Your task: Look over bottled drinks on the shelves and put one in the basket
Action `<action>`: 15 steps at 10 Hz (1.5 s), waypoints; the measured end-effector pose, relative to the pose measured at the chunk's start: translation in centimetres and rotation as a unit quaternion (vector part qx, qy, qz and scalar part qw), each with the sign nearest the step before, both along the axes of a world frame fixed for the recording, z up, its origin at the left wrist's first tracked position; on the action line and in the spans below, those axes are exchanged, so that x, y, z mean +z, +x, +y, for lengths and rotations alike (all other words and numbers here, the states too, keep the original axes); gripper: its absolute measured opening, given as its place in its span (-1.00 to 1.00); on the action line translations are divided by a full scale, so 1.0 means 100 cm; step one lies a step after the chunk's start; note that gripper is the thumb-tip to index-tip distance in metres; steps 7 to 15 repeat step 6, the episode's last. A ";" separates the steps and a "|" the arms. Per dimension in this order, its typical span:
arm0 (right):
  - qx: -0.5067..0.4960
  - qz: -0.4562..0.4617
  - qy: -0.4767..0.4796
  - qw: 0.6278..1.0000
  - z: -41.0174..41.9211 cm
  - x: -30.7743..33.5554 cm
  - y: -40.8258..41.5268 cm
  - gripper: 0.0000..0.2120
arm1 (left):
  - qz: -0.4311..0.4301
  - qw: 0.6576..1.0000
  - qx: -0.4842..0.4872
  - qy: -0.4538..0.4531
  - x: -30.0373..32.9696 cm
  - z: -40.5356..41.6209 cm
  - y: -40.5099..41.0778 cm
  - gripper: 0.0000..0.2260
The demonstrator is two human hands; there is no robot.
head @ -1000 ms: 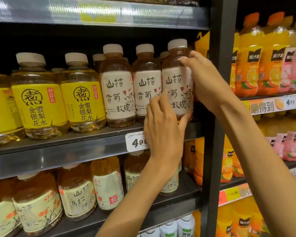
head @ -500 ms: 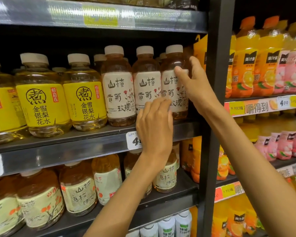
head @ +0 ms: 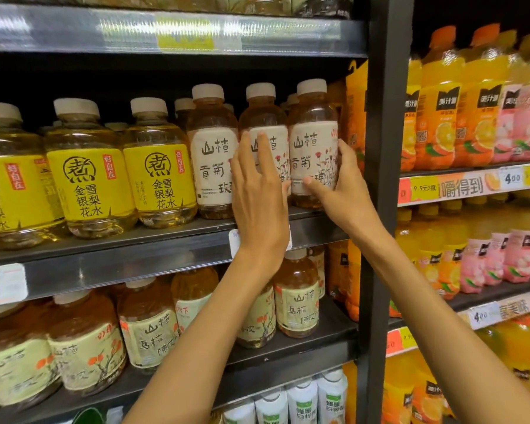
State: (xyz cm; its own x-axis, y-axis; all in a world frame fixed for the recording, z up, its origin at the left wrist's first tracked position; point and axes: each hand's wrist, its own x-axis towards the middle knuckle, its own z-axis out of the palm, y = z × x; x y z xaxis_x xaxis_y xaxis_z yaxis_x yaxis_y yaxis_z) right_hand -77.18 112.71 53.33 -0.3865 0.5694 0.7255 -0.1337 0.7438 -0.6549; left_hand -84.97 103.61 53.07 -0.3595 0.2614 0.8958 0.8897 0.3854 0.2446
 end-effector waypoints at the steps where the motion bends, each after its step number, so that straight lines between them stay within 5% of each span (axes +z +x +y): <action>1: 0.001 -0.004 0.006 1.000 0.001 0.001 -0.002 -0.27 | -0.007 0.999 -0.030 0.022 0.001 -0.002 0.001 -0.34; 4: -0.013 -0.049 0.010 0.999 -0.001 -0.012 0.006 -0.21 | -0.032 0.991 -0.076 0.107 -0.009 -0.033 -0.003 -0.56; 6: -0.040 0.008 0.022 0.999 -0.034 -0.054 0.043 -0.39 | -0.173 0.957 -0.179 0.148 -0.025 -0.087 0.008 -0.71; 15: -0.040 0.008 0.022 0.999 -0.034 -0.054 0.043 -0.39 | -0.173 0.957 -0.179 0.148 -0.025 -0.087 0.008 -0.71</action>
